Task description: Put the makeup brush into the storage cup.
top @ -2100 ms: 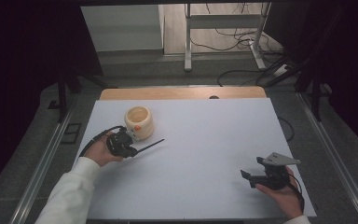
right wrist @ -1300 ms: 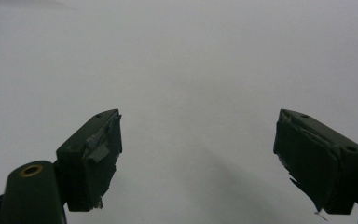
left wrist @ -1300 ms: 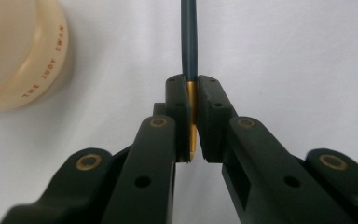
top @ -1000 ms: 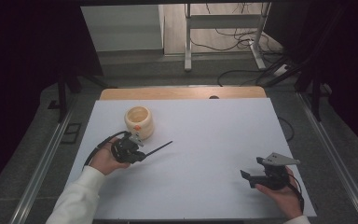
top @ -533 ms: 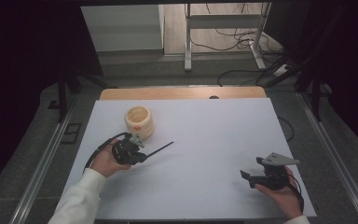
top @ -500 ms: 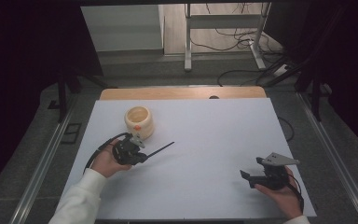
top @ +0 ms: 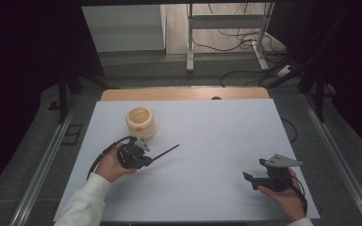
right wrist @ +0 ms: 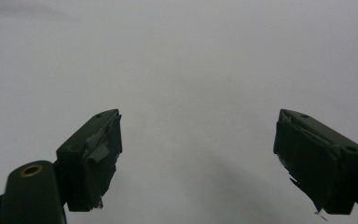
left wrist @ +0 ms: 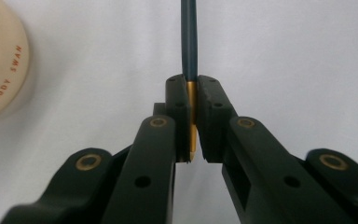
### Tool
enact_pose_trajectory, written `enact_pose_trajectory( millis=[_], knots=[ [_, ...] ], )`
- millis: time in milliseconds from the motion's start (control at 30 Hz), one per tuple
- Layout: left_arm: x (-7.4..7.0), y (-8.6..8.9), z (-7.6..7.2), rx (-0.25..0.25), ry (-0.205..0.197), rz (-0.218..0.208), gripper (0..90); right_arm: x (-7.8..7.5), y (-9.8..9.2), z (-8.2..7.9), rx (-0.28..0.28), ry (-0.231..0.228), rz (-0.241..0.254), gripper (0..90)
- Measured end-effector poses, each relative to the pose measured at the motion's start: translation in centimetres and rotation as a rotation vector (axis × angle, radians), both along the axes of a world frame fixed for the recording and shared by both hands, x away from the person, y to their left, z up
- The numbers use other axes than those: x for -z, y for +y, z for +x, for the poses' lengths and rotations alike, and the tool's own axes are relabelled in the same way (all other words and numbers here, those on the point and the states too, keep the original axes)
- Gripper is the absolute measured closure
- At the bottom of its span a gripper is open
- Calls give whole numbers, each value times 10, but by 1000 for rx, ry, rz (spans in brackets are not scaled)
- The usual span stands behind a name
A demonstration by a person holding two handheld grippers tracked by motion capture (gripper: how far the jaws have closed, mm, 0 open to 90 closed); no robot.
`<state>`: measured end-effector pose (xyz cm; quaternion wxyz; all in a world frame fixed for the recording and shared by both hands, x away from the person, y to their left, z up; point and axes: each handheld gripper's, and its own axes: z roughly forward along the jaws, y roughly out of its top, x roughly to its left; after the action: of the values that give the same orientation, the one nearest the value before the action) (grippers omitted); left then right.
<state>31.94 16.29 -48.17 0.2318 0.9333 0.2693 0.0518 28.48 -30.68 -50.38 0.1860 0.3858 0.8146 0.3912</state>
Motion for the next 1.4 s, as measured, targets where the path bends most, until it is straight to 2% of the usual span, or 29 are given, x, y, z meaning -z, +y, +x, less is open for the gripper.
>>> enact_pose_trajectory(
  millis=[300,667,1067,1400],
  knots=[
    [2,0,-3,-8,0,-4,846,0,1,0,-2,1,-1,158],
    [1,-4,-7,-17,-1,-48,846,-1,2,-1,-4,-5,0,157],
    [-2,-14,-15,-5,-18,-78,846,-2,4,-2,-8,-15,-6,156],
    [-4,-20,-18,6,-21,-86,846,-3,7,-2,-10,-17,-8,156]
  ],
)
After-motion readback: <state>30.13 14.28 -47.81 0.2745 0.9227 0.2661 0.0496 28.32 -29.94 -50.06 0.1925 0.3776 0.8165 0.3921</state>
